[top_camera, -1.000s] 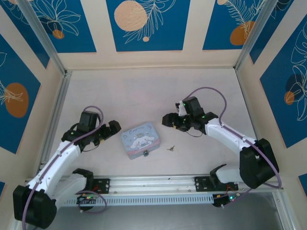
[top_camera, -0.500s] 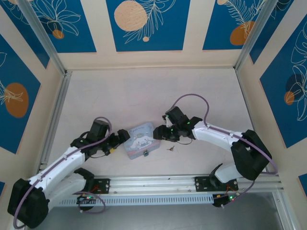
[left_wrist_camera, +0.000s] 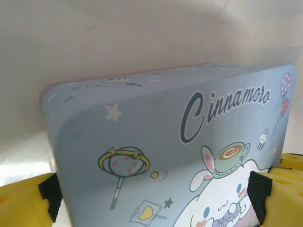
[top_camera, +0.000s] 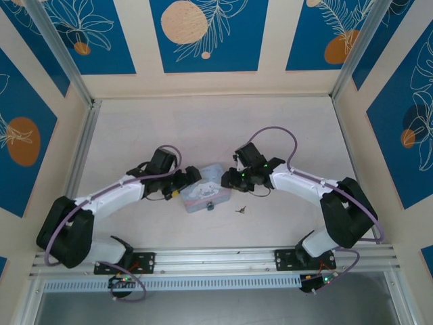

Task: Unlock a padlock with a key

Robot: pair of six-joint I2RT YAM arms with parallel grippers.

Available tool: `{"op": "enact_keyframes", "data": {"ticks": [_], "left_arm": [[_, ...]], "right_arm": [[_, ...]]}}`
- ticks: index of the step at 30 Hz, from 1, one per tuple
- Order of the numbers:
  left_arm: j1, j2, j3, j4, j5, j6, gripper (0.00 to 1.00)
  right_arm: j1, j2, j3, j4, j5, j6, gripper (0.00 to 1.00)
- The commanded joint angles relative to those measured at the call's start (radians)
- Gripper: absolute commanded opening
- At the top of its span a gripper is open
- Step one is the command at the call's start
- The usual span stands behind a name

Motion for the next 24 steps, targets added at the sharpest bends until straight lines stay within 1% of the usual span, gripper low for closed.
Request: {"op": "enact_keyframes", "data": {"ticks": [1, 11, 14, 18, 19, 22, 24], "left_arm": [[-0.016, 0.062, 0.094, 0.072, 0.037, 0.042, 1.0], [-0.008, 0.326, 0.408, -0.012, -0.008, 0.156, 1.0], [0.001, 0.376, 0.459, -0.024, -0.006, 0.169, 1.0], [0.003, 0.402, 0.468, -0.017, 0.004, 0.168, 1.0], [0.003, 0.404, 0.464, -0.01, 0.012, 0.163, 1.0], [0.003, 0.403, 0.446, 0.018, 0.022, 0.149, 1.0], [0.003, 0.404, 0.44, 0.026, 0.025, 0.148, 1.0]], "right_arm": [[-0.043, 0.029, 0.046, 0.008, -0.034, 0.005, 0.36], [-0.143, 0.143, 0.154, 0.038, -0.106, 0.054, 0.36], [-0.146, 0.173, 0.185, 0.034, -0.117, 0.065, 0.35], [-0.146, 0.168, 0.178, 0.039, -0.124, 0.076, 0.36], [-0.146, 0.16, 0.171, 0.04, -0.119, 0.078, 0.38], [-0.152, 0.137, 0.152, 0.043, -0.103, 0.079, 0.52], [-0.161, 0.122, 0.143, 0.043, -0.095, 0.082, 0.59]]}}
